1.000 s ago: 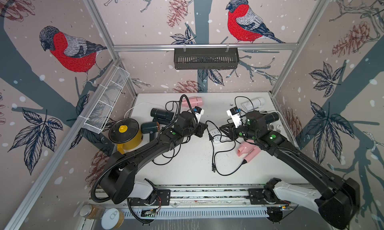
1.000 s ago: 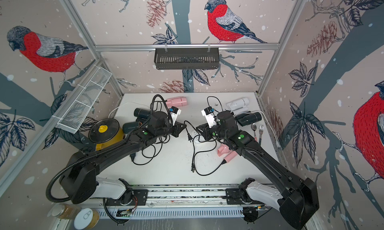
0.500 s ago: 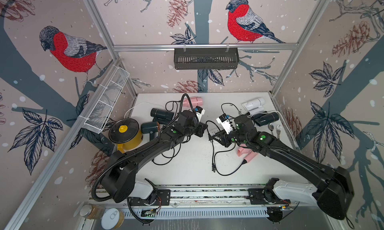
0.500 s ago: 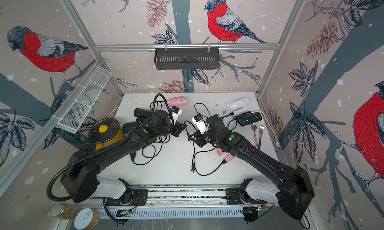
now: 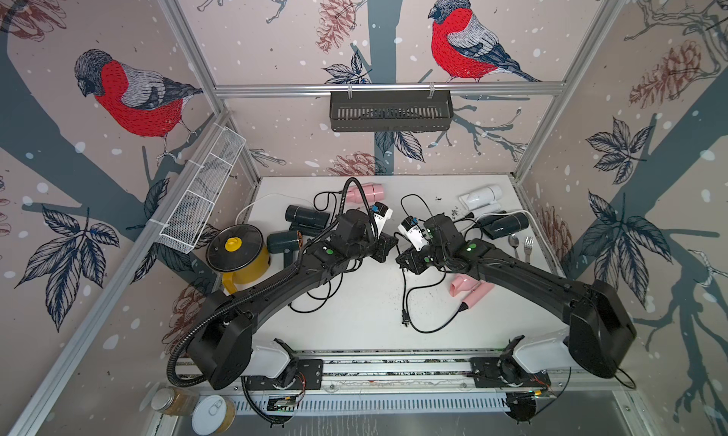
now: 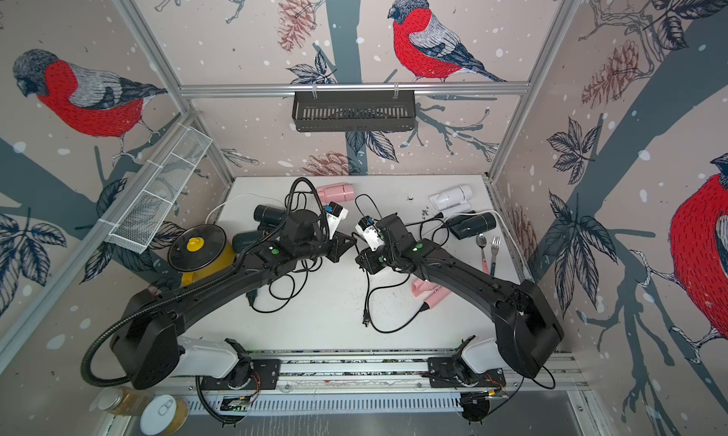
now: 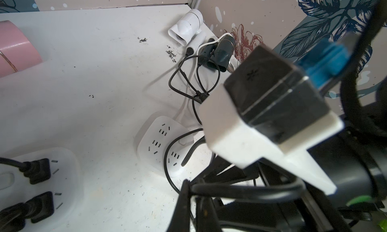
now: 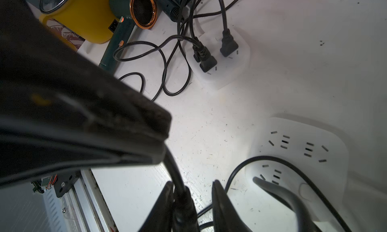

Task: Charge the blow dryers
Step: Pick up the plug from the center of the board, then insert the plug into the socket.

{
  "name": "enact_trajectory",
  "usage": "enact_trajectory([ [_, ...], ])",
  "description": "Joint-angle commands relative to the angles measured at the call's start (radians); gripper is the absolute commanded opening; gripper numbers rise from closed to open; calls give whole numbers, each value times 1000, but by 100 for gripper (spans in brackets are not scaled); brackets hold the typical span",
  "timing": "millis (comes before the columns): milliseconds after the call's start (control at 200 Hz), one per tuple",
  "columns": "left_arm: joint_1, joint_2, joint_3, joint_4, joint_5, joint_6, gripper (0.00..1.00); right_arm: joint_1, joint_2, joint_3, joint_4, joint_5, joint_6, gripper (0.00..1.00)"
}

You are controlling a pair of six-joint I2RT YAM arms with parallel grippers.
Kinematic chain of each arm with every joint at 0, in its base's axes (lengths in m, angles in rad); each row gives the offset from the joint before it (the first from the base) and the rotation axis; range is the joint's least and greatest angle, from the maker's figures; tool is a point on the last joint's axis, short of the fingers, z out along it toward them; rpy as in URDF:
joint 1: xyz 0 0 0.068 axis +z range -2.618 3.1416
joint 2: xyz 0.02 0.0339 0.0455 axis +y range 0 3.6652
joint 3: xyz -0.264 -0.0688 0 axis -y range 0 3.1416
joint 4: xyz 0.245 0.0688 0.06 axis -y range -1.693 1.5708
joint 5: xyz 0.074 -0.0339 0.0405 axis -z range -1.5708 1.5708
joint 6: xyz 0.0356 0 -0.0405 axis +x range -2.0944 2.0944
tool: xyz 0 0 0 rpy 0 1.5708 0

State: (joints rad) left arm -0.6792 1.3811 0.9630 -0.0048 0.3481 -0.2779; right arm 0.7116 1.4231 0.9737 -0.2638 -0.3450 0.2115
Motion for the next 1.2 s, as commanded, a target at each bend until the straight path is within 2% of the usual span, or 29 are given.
enact_trajectory([
  [0, -6, -9, 6, 9, 20, 35, 3, 0, 1, -3, 0, -36, -16, 27],
  [95, -8, -10, 9, 8, 1, 48, 3, 0, -1, -10, -7, -54, -17, 25],
  [230, -14, -4, 27, -4, -27, 63, 3, 0, -2, -18, -17, -63, -18, 17],
  [375, -17, 1, 29, -4, -21, 47, 8, -3, -22, -31, 14, -29, 3, 9],
  [460, -17, -2, 29, 1, -18, 9, 18, -28, -46, -53, 50, 8, 32, 6],
  [545, -16, -12, 29, 5, -22, -35, 28, -98, -76, -78, 73, 24, 64, 6],
  [755, -17, -57, -45, 90, 33, -133, 44, -272, -148, -90, 139, 117, 76, 5],
  [930, -16, -91, -129, 172, 51, -192, 44, -368, -69, 49, 166, 151, 40, 5],
  [1076, -17, -120, -195, 200, 46, -217, 43, -398, 52, 258, 141, 212, 11, 6],
  [1196, -17, -156, -267, 240, 14, -247, 44, -400, 158, 363, 175, 201, 38, 5],
])
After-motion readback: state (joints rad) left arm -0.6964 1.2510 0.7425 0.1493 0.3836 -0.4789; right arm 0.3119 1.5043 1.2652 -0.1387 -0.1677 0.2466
